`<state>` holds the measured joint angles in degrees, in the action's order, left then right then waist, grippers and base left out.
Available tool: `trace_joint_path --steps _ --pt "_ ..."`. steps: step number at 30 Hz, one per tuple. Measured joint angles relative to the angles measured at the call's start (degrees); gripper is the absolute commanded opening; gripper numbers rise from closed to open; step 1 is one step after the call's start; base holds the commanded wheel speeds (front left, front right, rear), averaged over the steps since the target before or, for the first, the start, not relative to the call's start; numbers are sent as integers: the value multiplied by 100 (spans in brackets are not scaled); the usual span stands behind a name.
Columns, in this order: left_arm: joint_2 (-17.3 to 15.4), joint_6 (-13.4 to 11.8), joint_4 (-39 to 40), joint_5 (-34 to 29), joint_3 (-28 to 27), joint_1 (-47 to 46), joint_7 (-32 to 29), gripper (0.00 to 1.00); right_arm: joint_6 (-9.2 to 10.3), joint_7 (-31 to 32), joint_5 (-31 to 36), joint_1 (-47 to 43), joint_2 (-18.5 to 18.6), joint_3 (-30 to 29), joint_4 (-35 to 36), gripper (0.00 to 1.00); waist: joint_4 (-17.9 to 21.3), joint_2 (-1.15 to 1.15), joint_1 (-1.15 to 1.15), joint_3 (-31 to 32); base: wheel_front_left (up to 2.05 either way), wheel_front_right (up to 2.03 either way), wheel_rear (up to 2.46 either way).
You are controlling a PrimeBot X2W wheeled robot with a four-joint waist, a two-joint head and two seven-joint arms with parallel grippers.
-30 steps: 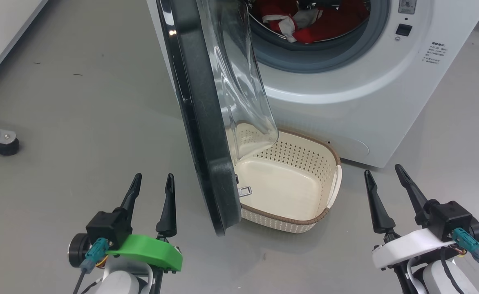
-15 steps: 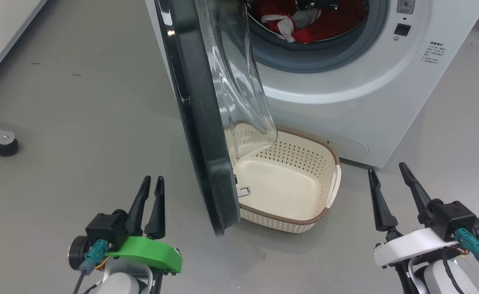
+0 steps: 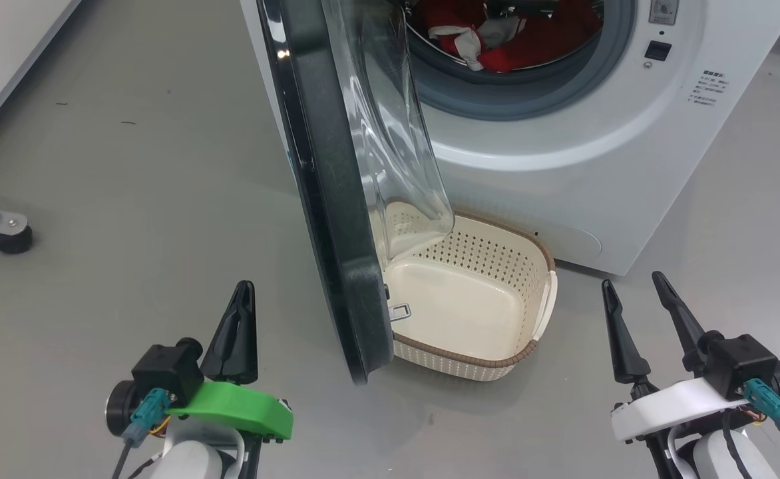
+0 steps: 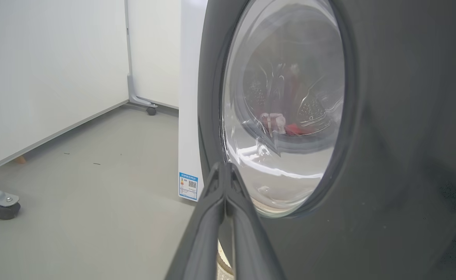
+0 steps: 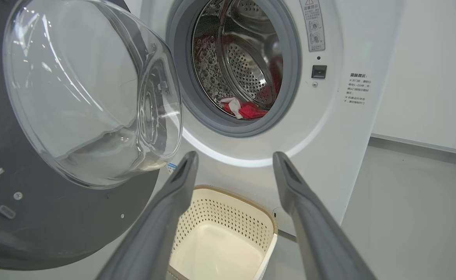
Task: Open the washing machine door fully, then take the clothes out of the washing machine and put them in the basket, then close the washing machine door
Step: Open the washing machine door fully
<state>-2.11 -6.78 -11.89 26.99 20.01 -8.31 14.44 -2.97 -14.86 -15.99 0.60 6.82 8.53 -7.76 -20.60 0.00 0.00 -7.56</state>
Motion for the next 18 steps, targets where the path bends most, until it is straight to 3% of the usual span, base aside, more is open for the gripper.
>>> trace_joint_path --steps 10,18 --pt "-2 0 805 -211 -361 -99 0 0 -102 0 131 -5 -104 -100 -10 100 -32 0 0 45 0 0 0" --pt "-4 0 2072 -595 -359 -605 29 0 -165 0 207 -22 -147 -140 -19 100 -16 0 0 100 0 0 0"
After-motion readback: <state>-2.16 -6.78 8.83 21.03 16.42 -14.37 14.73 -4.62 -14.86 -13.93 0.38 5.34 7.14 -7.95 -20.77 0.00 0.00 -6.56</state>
